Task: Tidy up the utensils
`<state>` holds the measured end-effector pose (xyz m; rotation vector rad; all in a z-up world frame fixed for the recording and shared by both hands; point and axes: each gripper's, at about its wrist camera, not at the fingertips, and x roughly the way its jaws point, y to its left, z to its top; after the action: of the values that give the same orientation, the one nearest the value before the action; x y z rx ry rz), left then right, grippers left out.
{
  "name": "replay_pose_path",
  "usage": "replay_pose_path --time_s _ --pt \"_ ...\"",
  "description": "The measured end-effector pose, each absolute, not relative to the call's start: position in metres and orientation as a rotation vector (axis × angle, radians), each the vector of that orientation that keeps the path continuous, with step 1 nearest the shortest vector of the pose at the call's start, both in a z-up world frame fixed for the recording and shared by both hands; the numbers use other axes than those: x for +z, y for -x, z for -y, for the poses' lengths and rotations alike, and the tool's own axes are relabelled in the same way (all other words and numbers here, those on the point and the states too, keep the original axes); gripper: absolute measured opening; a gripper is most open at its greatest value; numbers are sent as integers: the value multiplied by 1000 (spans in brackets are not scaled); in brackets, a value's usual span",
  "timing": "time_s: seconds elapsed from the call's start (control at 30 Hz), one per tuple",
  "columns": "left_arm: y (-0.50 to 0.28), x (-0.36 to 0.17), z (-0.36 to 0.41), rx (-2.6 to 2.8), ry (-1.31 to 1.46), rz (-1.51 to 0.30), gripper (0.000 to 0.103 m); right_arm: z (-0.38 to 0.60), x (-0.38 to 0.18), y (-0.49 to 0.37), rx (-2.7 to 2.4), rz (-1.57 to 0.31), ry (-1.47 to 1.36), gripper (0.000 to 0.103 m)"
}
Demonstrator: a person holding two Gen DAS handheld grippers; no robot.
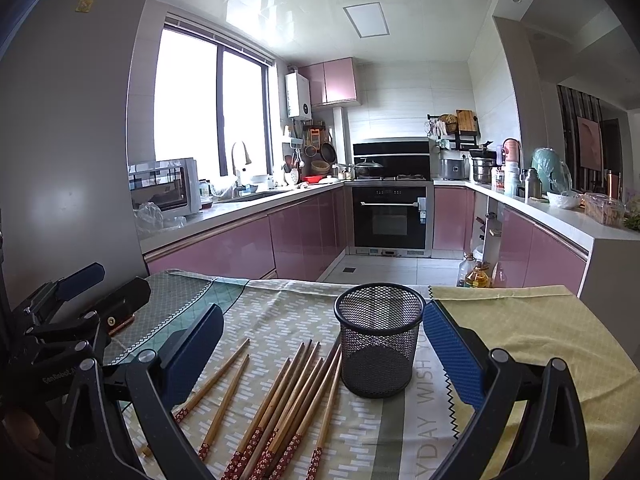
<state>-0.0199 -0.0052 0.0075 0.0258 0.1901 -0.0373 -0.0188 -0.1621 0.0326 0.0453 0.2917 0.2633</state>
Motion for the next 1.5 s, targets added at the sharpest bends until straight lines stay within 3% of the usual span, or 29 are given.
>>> replay_pose_path --time_s 1.5 --pt "20 5 5 -42 -16 -201 97 165 29 19 259 -291 -55 97"
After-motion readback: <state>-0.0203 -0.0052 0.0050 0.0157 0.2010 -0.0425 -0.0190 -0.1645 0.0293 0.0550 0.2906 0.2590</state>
